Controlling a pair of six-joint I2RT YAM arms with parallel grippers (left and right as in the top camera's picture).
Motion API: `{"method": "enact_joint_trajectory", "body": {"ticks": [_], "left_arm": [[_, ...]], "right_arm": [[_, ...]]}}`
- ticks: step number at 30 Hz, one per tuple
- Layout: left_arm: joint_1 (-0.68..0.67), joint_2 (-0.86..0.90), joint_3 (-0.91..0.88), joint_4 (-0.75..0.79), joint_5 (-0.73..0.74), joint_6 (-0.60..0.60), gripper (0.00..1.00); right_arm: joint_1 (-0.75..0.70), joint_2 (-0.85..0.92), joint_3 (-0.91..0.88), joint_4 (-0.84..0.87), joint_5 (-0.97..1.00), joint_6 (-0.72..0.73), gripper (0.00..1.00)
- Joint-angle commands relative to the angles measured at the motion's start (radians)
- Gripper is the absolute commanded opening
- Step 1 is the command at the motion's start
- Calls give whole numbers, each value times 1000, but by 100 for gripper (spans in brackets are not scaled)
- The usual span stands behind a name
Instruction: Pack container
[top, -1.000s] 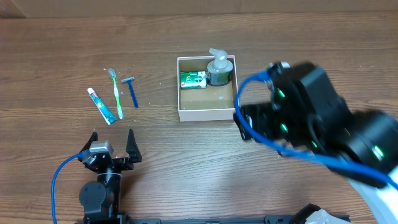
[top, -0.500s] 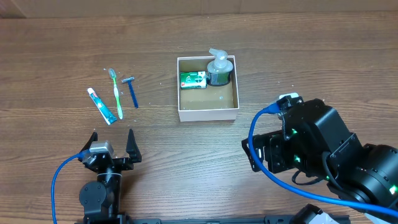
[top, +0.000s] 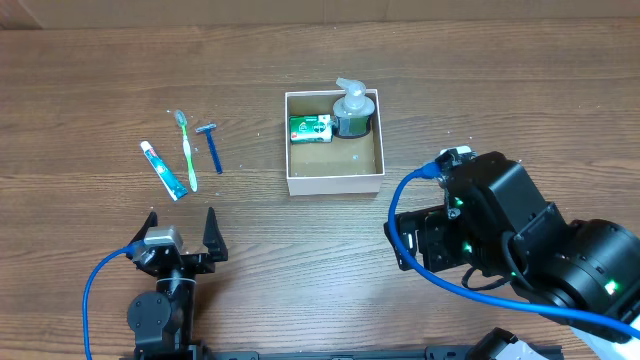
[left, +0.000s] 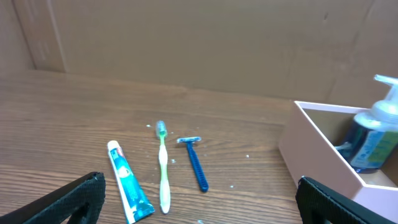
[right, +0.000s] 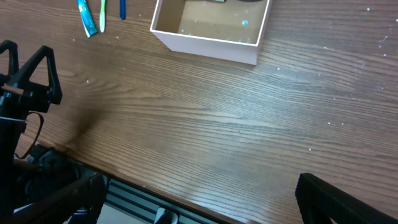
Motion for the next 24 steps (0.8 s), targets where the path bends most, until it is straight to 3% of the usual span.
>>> {"method": "enact_joint_trajectory", "body": {"ticks": [1, 4, 10, 19, 24], "left_arm": [[10, -10, 0, 5, 128, -79, 100], [10, -1, 56, -110, 229, -88, 100], [10, 151, 323, -382, 101, 9, 100], [10, 631, 836, -680, -182, 18, 100], [10, 883, 1004, -742, -148, 21, 100]], "right_arm": [[8, 15, -3, 2, 14, -3, 100], [8, 35, -3, 2, 14, -3, 100], [8, 58, -3, 2, 14, -3, 100], [8, 68, -3, 2, 14, -3, 100], [8, 68, -3, 2, 14, -3, 100]]}}
